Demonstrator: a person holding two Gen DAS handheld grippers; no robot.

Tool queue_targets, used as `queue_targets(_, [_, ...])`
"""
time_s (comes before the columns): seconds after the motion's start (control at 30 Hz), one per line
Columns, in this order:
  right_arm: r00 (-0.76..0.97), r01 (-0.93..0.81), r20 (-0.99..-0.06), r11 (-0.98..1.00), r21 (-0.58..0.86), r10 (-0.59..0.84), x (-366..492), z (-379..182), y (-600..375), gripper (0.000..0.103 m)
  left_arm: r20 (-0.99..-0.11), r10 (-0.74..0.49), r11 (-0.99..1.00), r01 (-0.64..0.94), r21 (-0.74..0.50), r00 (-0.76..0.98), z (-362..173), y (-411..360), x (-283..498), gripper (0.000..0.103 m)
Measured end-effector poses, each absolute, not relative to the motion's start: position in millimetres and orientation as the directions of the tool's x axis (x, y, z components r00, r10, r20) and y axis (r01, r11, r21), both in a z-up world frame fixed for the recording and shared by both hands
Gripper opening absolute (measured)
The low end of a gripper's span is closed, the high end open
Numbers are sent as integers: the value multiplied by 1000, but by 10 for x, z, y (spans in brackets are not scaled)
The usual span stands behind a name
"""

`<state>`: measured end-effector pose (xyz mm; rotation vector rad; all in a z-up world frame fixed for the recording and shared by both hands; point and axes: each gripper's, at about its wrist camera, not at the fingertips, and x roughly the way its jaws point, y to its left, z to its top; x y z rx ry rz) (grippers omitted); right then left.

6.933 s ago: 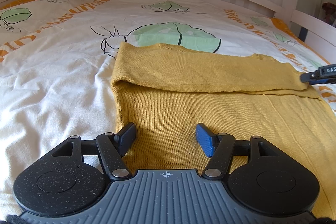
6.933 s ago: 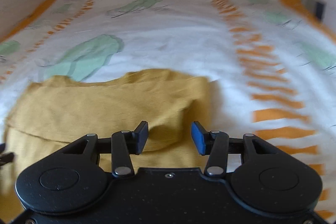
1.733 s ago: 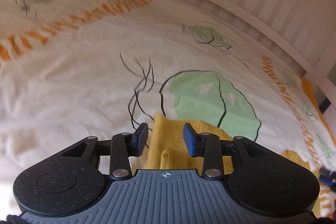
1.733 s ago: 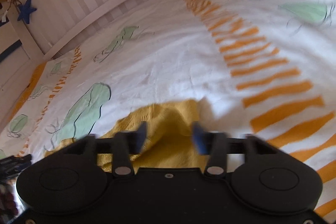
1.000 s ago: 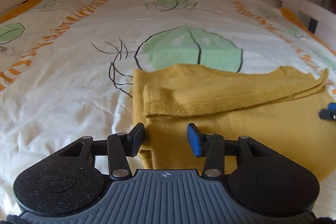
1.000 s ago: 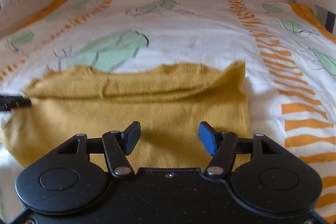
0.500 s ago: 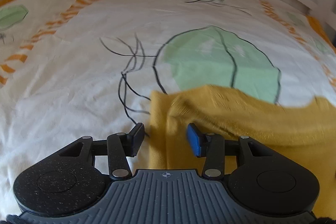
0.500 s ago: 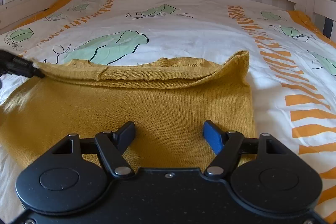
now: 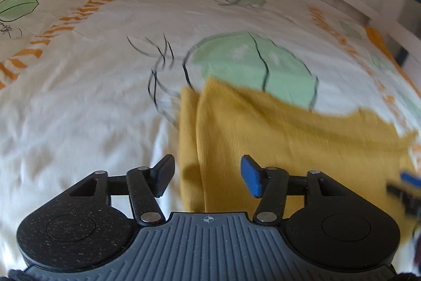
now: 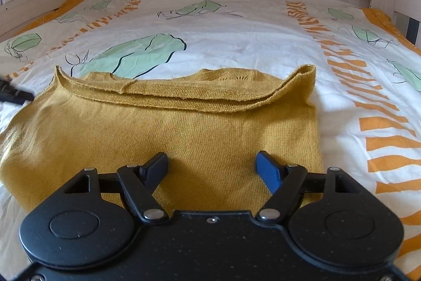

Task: Fold small clothes

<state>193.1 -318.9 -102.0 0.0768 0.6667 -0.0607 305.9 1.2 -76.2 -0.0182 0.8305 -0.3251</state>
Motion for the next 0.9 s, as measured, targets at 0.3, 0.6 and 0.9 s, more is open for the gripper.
queue_targets(0.3, [713, 122, -700, 989, 84, -28, 2167, -890, -3169, 88, -717, -285, 947, 302, -108, 636, -926, 56, 2911, 62])
queue_targets(0.6, [667, 200, -738, 979, 47, -101, 2802, -861, -3245, 89, -730, -316, 936, 326, -135, 606, -923, 109, 2895, 62])
queue_targets(0.9, [635, 352, -756, 931, 102, -157, 3317, -855, -3474, 94, -726, -305, 935, 337, -107, 616, -953, 57, 2844, 67])
